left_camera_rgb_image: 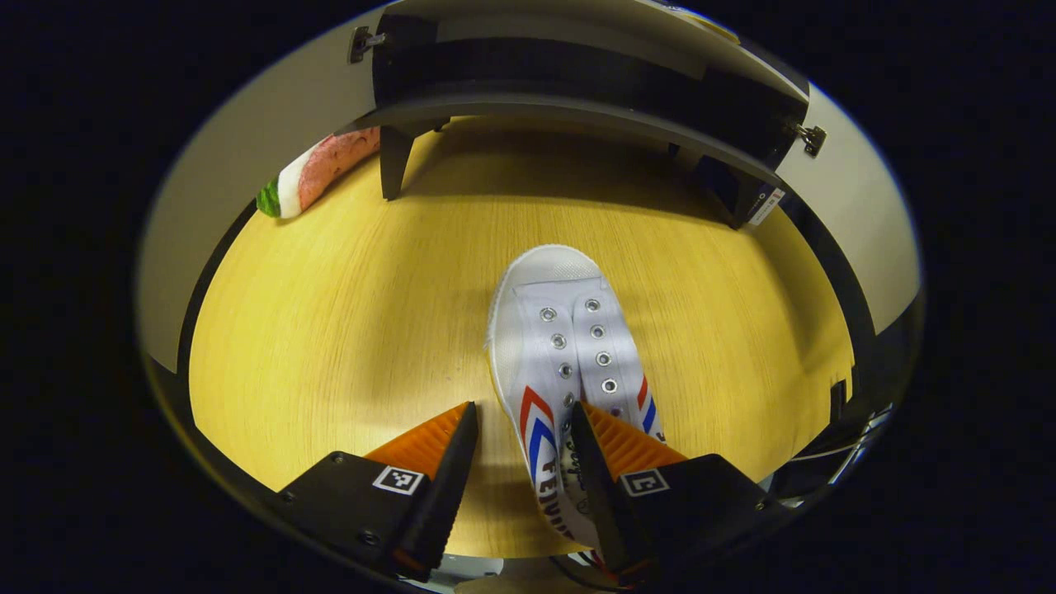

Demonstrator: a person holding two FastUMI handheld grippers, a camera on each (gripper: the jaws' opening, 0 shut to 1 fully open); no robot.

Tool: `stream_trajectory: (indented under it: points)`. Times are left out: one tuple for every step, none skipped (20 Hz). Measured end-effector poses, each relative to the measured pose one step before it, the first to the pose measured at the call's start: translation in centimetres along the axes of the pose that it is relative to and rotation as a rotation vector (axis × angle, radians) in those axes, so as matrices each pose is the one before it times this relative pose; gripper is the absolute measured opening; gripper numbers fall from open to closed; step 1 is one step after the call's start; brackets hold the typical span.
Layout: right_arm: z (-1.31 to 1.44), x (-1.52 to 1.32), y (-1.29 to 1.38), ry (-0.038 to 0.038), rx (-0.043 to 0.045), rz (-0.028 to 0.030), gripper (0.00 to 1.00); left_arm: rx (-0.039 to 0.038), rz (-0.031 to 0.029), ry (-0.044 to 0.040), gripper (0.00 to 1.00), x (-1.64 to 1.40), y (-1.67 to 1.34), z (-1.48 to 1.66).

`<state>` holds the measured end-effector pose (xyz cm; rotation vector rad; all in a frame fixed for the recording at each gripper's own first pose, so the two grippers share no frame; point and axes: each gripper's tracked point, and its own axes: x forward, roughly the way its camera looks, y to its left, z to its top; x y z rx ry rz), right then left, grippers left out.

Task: Grab one shoe with the right hand and put it into the shoe cabinet, grab the other shoe with the left hand and put it into the shoe cabinet; then close the right door with the right hand and the left door with the left hand.

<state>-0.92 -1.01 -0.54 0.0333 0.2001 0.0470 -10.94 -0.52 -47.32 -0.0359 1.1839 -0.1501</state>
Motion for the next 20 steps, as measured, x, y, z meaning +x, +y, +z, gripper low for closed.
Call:
stream_trajectory:
  points:
    - [0.083, 0.034, -0.184, -0.00112, 0.00266, -0.00472, 0.13, -0.01253, -0.02221, 0.00646, 0.69, 0.112, -0.466, -0.097]
    - [-0.078, -0.066, -0.121, 0.00122, 0.00172, -0.00414, 0.13, -0.01608, -0.00657, 0.00861, 0.64, -0.196, -0.184, 0.017]
    - [0.049, -0.012, -0.134, -0.00165, 0.00224, -0.00381, 0.13, -0.01246, 0.0, 0.00711, 0.48, 0.368, -0.03, 0.157]
    - [0.045, 0.02, -0.118, -0.001, 0.00281, -0.00416, 0.13, -0.01009, 0.00256, 0.01988, 0.47, -0.139, 0.07, -0.201]
    - [-0.039, -0.006, -0.051, 0.00212, 0.00339, -0.00079, 0.13, -0.01734, 0.00241, 0.01247, 0.46, -0.051, 0.017, 0.111]
    - [-0.074, 0.026, -0.004, 0.00126, 0.00358, -0.00084, 0.13, -0.01953, 0.00494, 0.01309, 0.42, 0.061, 0.057, -0.004]
    - [0.032, -0.022, -0.039, 0.00032, 0.00191, -0.00121, 0.13, -0.01472, 0.00618, 0.00366, 0.36, -0.31, 0.192, 0.207]
    - [0.013, -0.021, -0.083, -0.00061, 0.00028, -0.00287, 0.13, -0.01408, 0.00201, -0.00264, 0.32, 0.205, 0.102, 0.062]
    - [0.04, -0.005, -0.059, 0.00015, -0.0002, -0.00142, 0.13, -0.01138, 0.00452, -0.00182, 0.18, -0.22, 0.109, -0.021]
    - [-0.044, -0.075, -0.049, -0.00152, 0.00018, -0.00111, 0.13, -0.00167, -0.00031, -0.00925, 0.11, -0.047, -0.052, 0.228]
    - [0.05, -0.015, 0.006, -0.00033, -0.00041, -0.00077, 0.13, 0.01665, -0.00081, 0.00319, 0.02, -0.051, 0.073, -0.103]
    - [0.09, -0.104, -0.12, -0.00108, -0.00137, -0.00257, 0.13, 0.00702, 0.00093, -0.00438, 0.02, -0.169, 0.015, 0.134]
    - [0.144, -0.066, -0.105, -0.0017, -0.00196, -0.00257, 0.13, -0.00021, 0.00184, -0.00267, 0.01, -0.14, -0.062, 0.253]
    - [0.036, -0.013, -0.149, -0.00238, -0.00119, -0.00376, 0.13, 0.0128, 0.00931, -0.00729, 0.02, -0.333, 0.27, 0.281]
    - [0.097, 0.0, -0.157, -0.00287, 0.00075, -0.00345, 0.13, 0.02537, 0.00872, -0.01695, 0.01, -0.317, 0.192, 0.653]
    - [0.029, -0.053, -0.128, -0.00112, 0.00149, -0.00391, 0.13, 0.01396, 0.0027, -0.02208, 0.01, -0.618, -0.056, 0.784]
    - [0.008, 0.026, -0.103, 0.00006, 0.00261, -0.00266, 0.13, 0.00164, -0.00779, -0.02735, 0.01, -0.614, -0.197, 0.767]
    - [-0.064, -0.051, -0.082, 0.00111, 0.00258, -0.00266, 0.13, -0.00664, -0.01385, -0.02488, 0.01, -0.763, -0.294, 0.567]
    - [-0.015, 0.004, -0.072, -0.00015, 0.00246, -0.00211, 0.13, -0.00632, -0.0124, -0.02374, 0.01, -0.893, -0.466, 0.828]
    - [0.029, -0.004, -0.014, -0.00031, 0.00153, -0.00143, 0.13, -0.0005, -0.00723, -0.02624, 0.01, -0.853, 0.046, 0.875]
